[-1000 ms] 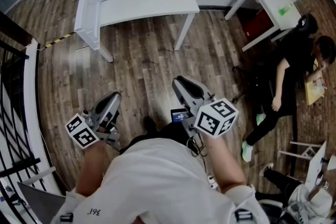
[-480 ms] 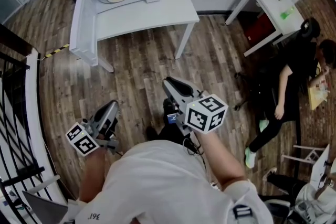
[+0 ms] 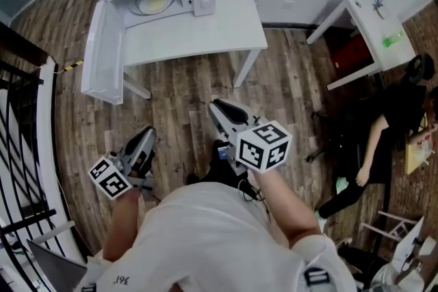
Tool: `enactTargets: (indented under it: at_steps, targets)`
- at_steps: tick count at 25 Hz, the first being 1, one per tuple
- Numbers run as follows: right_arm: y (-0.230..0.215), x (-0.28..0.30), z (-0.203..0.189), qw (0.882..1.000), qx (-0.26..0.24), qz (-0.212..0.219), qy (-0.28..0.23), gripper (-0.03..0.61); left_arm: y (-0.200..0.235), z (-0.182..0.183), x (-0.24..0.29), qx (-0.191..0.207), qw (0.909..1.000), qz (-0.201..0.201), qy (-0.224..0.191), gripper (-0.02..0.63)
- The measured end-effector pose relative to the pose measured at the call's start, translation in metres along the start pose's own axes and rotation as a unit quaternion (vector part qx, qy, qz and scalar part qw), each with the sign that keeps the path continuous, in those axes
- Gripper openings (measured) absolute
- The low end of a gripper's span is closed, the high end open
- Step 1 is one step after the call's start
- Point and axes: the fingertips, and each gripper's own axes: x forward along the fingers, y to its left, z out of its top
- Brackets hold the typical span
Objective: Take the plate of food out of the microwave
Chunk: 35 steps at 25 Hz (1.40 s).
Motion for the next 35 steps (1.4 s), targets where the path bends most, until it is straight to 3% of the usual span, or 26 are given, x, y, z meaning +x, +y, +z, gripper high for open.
enactTargets:
  at_steps: [7, 18, 24, 35]
  targets:
    - [-0.045, 0.017, 0.034, 1.000, -0.001, 0.018, 0.021, 0.048, 0.010, 0.018, 0.053, 0.003, 0.9995, 0.029, -0.011, 0.009]
    - [-0.083, 0.042, 0.055, 0.999, -0.009, 0.037, 0.039, 0.048, 0.028, 0.033, 0.098, 0.013, 0.9976, 0.058, -0.036, 0.009]
    - [-0.096, 0.064, 0.056, 0.998, -0.004, 0.027, 0.054, 0.048, 0.052, 0.041, 0.116, 0.021, 0.9966, 0.074, -0.030, 0.009]
    - [-0.113, 0.148, 0.078, 0.998, -0.013, -0.020, 0.060, 0.048, 0.136, 0.097, 0.160, 0.048, 0.9957, 0.079, -0.009, 0.009]
